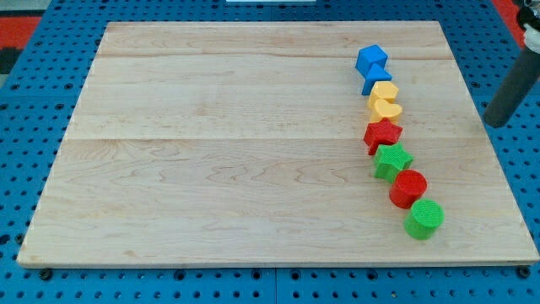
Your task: Move your arm to the right of the red circle
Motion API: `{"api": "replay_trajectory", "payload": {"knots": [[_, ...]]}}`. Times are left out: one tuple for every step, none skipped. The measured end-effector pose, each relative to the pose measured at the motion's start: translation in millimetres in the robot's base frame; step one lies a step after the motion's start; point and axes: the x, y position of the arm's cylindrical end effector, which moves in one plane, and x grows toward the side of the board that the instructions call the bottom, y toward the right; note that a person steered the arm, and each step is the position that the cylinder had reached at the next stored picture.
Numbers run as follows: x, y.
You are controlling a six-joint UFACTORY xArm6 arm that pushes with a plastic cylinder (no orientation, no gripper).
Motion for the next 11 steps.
{"api": "replay_trajectory", "payload": {"knots": [[-34, 2], [-87, -47], [-119, -126], [-131, -146], [-139, -190], [-144, -236], [-141, -246], [-105, -255], [-106, -325], [-97, -335], [-94, -327]]}}
